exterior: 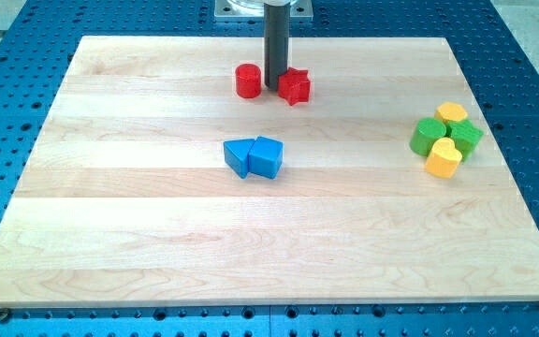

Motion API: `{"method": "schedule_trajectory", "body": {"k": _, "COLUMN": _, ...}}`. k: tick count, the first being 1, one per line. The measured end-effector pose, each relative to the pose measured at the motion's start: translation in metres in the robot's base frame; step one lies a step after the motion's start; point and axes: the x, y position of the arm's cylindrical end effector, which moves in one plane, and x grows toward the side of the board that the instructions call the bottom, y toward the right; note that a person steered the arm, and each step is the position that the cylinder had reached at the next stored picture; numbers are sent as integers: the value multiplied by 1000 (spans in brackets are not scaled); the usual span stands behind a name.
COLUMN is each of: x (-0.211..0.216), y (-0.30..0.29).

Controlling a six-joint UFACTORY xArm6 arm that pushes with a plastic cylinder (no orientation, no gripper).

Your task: Place the red blocks vertically top to the blue blocks

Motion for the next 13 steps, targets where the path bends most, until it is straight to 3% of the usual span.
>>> {"method": "schedule_trajectory", "body": {"k": 2, "x": -46, "y": 66}}
{"method": "schedule_trajectory", "body": {"k": 6, "x": 29, "y": 51}}
{"method": "schedule_trajectory", "body": {"k": 13, "x": 48, "y": 22}}
